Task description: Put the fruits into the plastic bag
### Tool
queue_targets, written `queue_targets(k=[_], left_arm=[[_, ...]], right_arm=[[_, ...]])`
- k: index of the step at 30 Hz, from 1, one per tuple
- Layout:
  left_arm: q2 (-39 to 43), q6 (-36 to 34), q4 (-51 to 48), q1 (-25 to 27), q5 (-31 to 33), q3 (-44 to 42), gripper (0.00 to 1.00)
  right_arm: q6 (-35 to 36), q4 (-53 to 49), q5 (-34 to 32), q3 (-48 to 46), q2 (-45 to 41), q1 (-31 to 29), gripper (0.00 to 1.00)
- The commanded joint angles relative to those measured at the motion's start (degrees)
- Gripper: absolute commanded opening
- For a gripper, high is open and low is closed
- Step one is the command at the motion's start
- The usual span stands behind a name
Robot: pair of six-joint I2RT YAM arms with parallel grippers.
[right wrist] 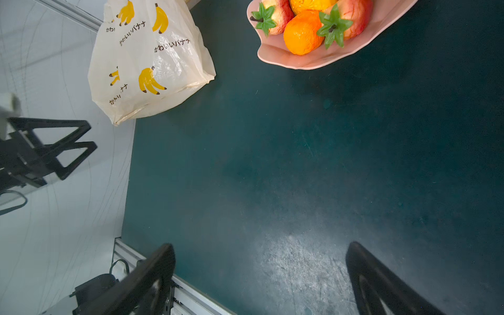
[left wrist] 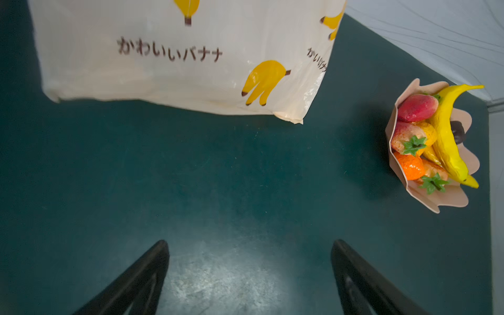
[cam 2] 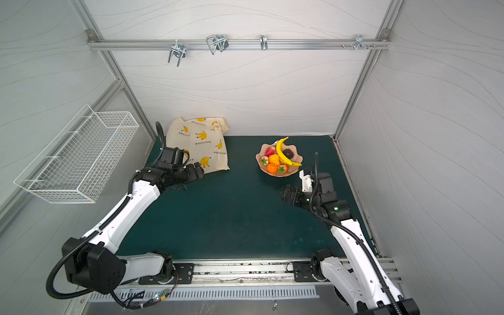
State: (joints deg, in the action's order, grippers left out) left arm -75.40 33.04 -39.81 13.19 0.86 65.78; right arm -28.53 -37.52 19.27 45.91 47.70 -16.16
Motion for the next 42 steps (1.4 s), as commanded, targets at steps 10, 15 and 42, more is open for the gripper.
queue_targets(k=[10,15,42], left_arm=[[-16.6,23.0,19.9,-5.5,-4.9,1.7,0.93],[-21.7,26.8,27.2,-7.2,-5.6,1.2,0.89],[-18.0,15.0,30.2,-9.4,-9.2,-5.3,0.00]], right_arm=[[0.5,-3.0,3.5,1.5,-2.8,-0.5,0.99],[0.5,-3.6,3.4,0.4,-3.8,-0.5,0.99],[0.5,3.3,4.4,2.1,4.7,-0.5,0.99]])
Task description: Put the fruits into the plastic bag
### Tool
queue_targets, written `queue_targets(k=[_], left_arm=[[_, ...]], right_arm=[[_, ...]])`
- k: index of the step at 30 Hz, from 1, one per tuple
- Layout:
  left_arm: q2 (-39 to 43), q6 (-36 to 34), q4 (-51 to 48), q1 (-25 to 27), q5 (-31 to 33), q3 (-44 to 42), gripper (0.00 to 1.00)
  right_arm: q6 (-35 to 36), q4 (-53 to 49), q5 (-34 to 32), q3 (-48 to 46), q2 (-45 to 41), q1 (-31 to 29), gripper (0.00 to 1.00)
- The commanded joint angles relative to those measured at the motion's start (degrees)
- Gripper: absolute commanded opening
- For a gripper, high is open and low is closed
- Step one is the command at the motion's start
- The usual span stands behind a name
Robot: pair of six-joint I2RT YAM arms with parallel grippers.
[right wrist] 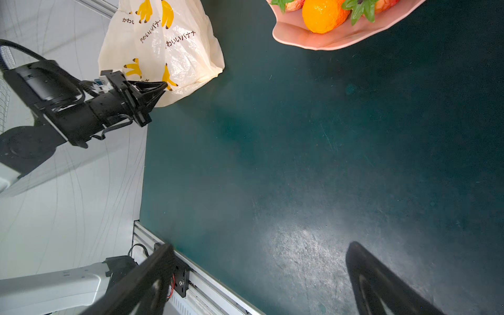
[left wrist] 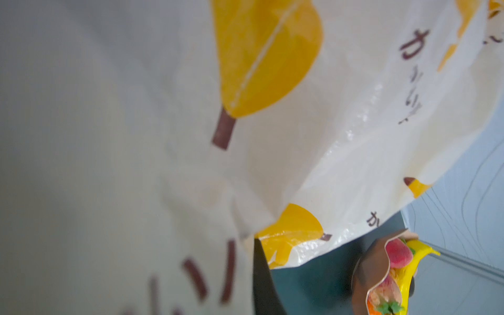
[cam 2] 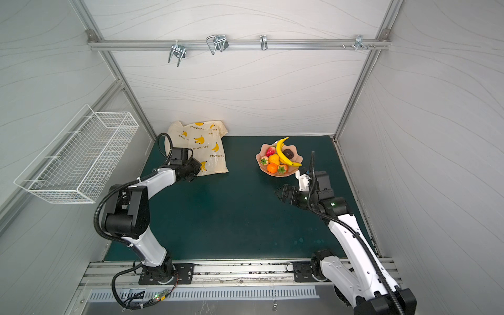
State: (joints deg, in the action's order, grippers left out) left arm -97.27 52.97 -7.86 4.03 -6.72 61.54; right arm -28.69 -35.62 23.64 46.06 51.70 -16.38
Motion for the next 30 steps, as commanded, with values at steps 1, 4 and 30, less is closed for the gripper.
queue_targets(k=[1,4,30], left_arm=[[5.0,-6.0,-2.5,-0.2,-2.2,-2.0,0.00],[8.1,-9.7,-5.1,-0.2,-4.0,-4.0,0.00],[47.5,-16.4,-37.0,11.2,-8.8,-22.0,0.00]], right_arm=[[0.7,1.7,0.0,2.1,1.2,-0.3,0.99],[1.0,1.9,-0.3,2.5,2.4,-0.2,0.99],[1.2,10.2,10.3,9.1,16.9,-7.2,0.99]])
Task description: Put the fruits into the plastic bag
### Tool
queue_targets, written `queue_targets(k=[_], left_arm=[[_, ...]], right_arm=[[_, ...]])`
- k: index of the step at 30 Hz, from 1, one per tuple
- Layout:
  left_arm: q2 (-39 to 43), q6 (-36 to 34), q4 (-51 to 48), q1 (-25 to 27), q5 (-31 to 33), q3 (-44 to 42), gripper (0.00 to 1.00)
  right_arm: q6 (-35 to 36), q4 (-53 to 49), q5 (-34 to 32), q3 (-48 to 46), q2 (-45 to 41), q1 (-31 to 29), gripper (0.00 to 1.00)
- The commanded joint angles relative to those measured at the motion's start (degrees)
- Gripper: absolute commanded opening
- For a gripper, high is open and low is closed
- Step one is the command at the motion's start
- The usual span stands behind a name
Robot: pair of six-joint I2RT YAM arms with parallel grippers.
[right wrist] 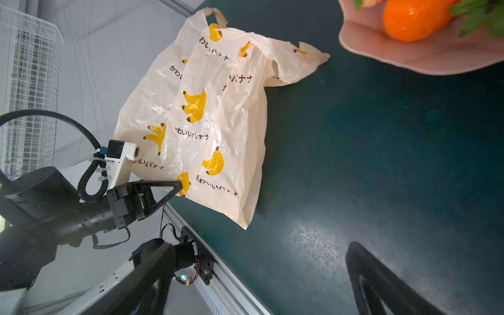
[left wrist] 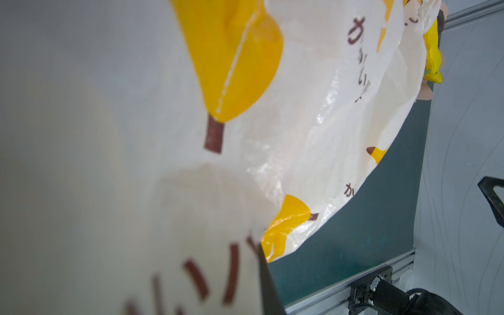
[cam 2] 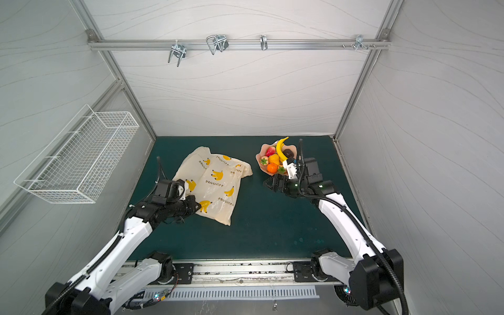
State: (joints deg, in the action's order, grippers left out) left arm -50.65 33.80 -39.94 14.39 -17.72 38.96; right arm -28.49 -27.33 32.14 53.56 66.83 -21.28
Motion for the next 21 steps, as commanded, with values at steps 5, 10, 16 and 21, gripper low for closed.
queue_targets(k=[5,10,16,21], left_arm=[[-2.1,4.8,-9.6,1.0,4.0,2.8,0.00],[-2.8,5.6,-11.3,1.0,5.9,3.6,0.00],[-2.8,6.0,-13.3,1.1,7.4,4.6,0.00],[-2.5,6.2,-13.6,1.1,8.0,4.6,0.00]], right_arm=[[-0.3,4.9,-0.1,3.7,7.4,-7.6,0.99],[3.3,4.5,-4.3,9.1,13.5,-8.6,0.99],[14.9,3.5,-4.0,18.8,24.3,-8.1,0.99],[17.6,4.7,0.0,25.3,33.8,-6.1,0.97]])
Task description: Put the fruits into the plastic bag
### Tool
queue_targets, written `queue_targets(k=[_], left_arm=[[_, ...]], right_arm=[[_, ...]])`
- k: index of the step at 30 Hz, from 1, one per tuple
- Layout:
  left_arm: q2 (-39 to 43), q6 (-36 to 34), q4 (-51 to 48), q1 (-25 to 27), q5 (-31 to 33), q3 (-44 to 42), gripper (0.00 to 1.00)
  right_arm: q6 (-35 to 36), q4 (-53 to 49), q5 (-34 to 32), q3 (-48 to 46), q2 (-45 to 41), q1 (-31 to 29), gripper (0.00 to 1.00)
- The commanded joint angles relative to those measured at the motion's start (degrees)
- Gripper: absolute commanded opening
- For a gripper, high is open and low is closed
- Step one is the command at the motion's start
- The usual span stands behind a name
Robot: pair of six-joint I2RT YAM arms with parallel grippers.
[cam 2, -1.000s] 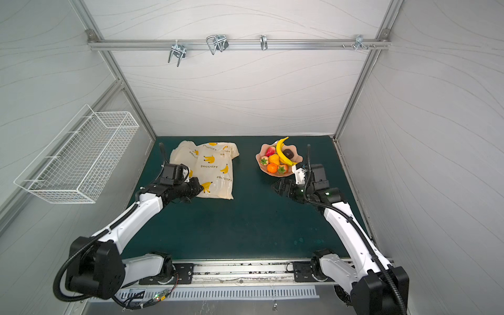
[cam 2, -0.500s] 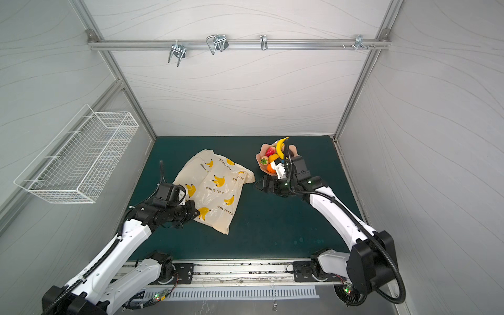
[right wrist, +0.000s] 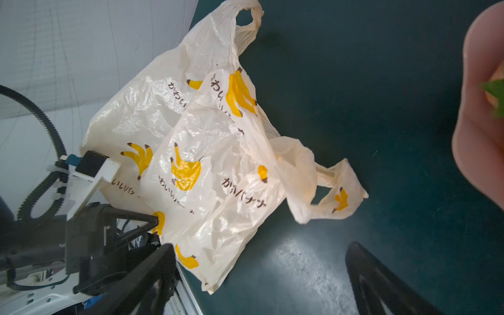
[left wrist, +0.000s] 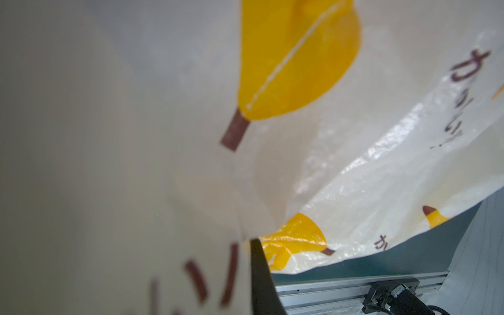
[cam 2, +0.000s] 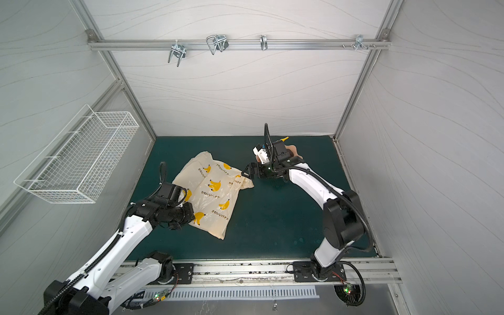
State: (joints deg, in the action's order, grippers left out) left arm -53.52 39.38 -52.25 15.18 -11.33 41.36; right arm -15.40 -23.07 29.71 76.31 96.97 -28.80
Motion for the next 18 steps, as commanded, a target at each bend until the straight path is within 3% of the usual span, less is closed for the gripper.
queue_targets(k=[1,9,18], left_arm=[[0.3,0.7,-1.3,0.3,1.7,2.2,0.00],[0.0,0.8,-1.4,0.3,2.0,2.3,0.00],[-1.5,0.5,-1.2,0.4,1.6,2.4,0.00]], right_arm=[[4.4,1.6,3.4,3.1,4.9,1.8,0.96],[4.5,7.1,10.1,4.3,9.8,1.6,0.94],[4.6,9.8,12.6,2.5,12.1,0.3,0.89]])
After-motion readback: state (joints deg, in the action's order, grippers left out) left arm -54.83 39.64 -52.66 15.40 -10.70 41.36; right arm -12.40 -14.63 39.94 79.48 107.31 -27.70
